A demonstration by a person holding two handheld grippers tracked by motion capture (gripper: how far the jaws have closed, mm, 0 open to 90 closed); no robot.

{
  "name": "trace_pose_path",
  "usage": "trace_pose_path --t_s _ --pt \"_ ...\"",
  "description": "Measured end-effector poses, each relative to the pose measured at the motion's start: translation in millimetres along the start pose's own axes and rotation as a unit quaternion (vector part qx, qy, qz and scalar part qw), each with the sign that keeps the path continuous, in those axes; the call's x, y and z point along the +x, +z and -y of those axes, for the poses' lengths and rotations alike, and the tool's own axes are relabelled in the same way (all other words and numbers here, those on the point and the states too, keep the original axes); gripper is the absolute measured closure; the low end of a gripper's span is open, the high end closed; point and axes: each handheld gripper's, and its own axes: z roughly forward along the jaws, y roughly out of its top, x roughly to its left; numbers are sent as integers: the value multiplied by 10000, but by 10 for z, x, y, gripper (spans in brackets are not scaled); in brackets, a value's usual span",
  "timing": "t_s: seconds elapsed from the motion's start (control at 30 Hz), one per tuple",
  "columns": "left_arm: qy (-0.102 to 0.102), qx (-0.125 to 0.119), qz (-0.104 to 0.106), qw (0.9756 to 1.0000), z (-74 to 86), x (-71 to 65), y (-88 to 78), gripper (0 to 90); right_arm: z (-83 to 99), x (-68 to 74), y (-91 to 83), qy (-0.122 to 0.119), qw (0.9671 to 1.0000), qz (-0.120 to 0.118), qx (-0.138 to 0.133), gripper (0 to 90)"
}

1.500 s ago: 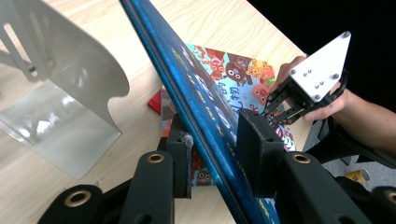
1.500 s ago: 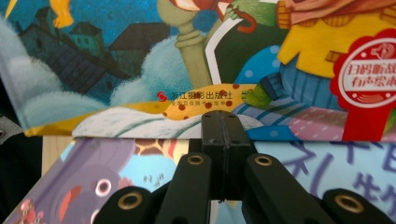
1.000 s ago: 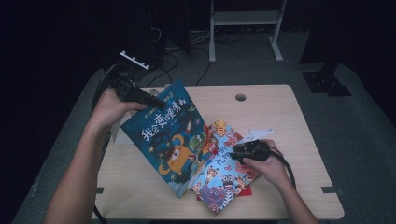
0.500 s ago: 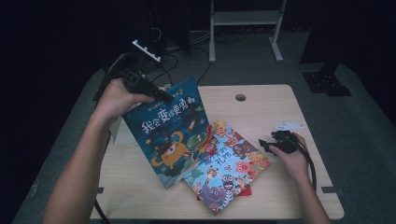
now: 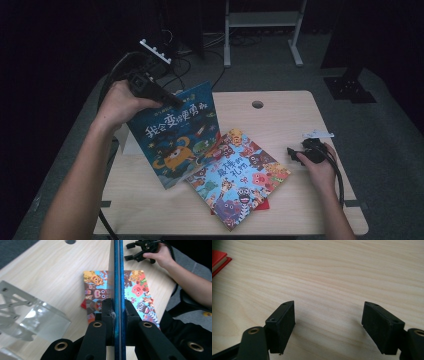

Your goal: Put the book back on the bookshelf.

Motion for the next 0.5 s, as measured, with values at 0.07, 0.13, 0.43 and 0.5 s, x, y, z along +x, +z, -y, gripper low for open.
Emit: trace_pose_path --t_s 0.07,0.13,0.43,0.5 --pt "-44 -22 -42 10000 19 17 -42 823 11 -14 12 42 10000 2 0 243" --pt "-69 -31 -58 10000 31 29 -65 823 18 -23 12 74 10000 -20 -8 237" --pt "-307 -186 -381 9986 260 103 -363 823 23 -37 22 129 9999 -25 43 164" --pt "-323 -218 -438 9983 324 117 -429 823 23 -38 22 131 9999 -22 44 164"
